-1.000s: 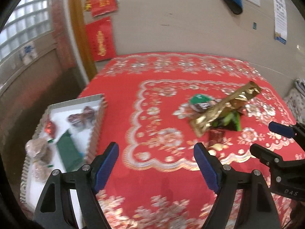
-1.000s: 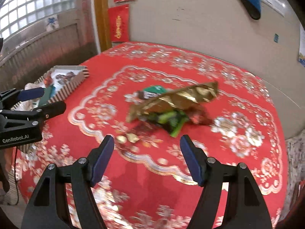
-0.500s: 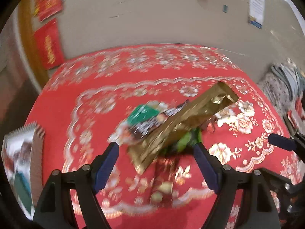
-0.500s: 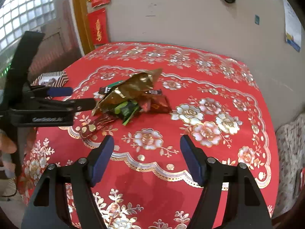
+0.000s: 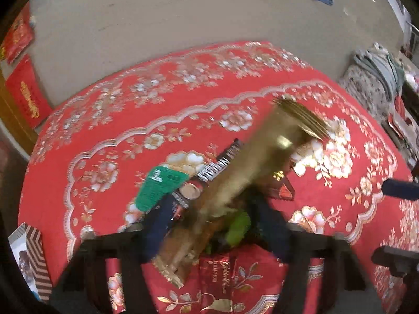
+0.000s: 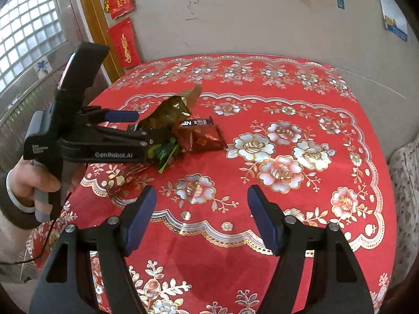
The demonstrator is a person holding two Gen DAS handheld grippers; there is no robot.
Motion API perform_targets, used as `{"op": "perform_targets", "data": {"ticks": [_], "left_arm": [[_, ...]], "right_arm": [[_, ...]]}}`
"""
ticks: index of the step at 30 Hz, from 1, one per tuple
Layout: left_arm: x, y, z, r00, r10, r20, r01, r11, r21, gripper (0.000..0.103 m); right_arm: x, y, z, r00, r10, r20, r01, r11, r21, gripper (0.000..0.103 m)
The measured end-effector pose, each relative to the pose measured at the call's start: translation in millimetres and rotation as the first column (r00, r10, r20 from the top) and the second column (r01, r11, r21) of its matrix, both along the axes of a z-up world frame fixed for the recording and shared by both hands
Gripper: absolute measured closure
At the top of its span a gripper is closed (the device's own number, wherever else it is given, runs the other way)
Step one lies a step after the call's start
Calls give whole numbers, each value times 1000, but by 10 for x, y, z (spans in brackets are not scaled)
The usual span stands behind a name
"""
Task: Organize snacks
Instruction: 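Grasp the gold foil bar with the left gripper and lift it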
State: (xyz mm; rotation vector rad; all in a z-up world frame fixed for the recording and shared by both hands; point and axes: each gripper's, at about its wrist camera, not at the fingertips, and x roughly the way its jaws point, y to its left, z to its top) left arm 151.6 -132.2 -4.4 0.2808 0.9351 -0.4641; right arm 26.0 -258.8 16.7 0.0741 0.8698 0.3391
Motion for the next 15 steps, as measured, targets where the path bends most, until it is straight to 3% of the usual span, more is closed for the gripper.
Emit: {"op": "perform_targets", "data": {"ticks": [1,3,6,15], "left_arm": [[-4,-3,5,1000,-8,-5,8,1000,-15,57],[-24,-6,24,1000,-16,-3,16,1000,-23,75],[-87,42,103,1000,-7,9,8,999,-39,86],[-317,239,171,997,75,36,-73,996,-45,87]], "right_arm": [[1,-4,-3,1000,-1,-3,1,1000,2,31],[2,-14,-10,1000,-4,-5,4,1000,8,31],[7,-25,-18,1000,-10,-7,10,1000,11,31],[-5,7,-17,1000,-6,-2,6,1000,9,31]]}}
